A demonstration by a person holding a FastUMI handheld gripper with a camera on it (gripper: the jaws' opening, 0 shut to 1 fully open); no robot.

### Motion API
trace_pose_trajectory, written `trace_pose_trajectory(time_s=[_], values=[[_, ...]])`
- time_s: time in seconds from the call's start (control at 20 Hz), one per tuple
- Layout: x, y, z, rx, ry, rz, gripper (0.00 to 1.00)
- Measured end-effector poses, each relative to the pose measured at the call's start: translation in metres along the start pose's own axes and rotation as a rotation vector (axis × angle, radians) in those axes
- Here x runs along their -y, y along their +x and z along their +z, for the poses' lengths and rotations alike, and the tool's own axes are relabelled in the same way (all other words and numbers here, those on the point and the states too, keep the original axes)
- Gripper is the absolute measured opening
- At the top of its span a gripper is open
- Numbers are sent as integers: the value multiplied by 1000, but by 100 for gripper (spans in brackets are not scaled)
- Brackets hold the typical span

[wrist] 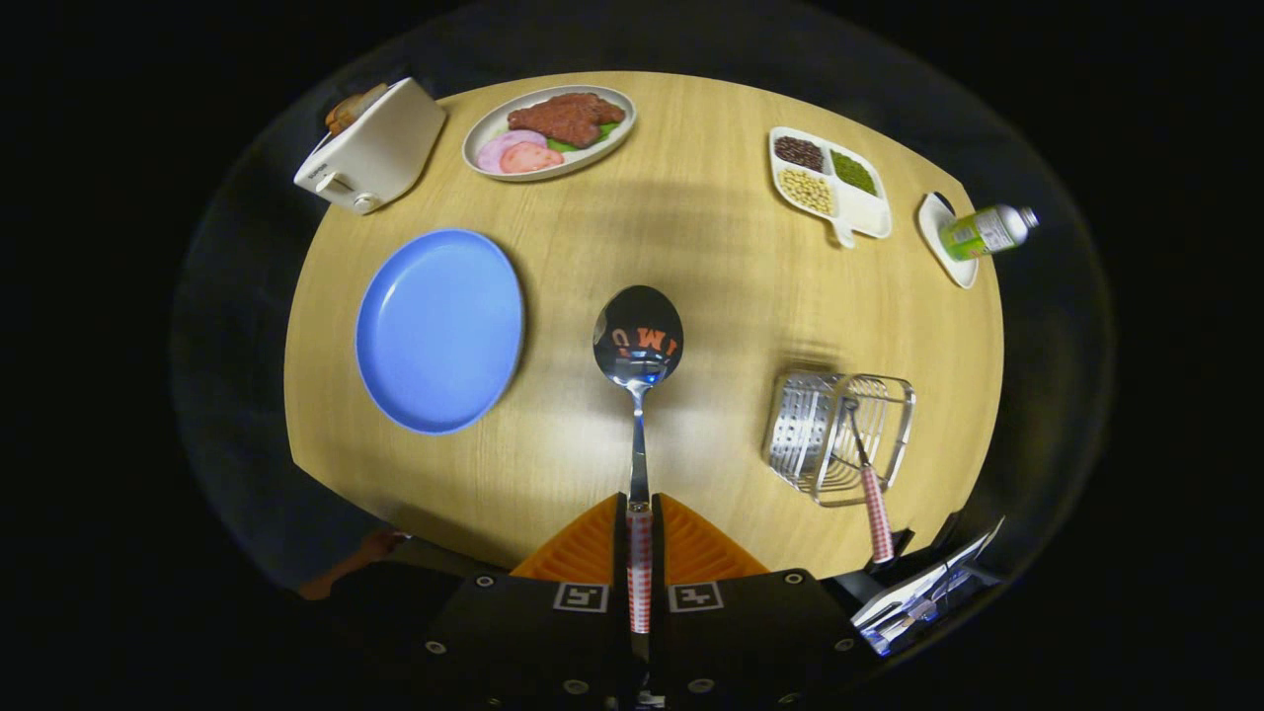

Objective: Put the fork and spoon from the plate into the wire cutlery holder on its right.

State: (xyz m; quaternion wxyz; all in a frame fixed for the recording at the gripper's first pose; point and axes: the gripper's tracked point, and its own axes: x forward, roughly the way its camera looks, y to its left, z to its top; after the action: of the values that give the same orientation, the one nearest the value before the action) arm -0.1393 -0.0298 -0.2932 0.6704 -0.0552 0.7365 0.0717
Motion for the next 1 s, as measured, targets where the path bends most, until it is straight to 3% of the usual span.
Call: trace_pose_trajectory(time_s=[0.4,1.0], values=[[73,-13,-35,-110,100,-14,8],[93,10,-52,-387,83,85,8]])
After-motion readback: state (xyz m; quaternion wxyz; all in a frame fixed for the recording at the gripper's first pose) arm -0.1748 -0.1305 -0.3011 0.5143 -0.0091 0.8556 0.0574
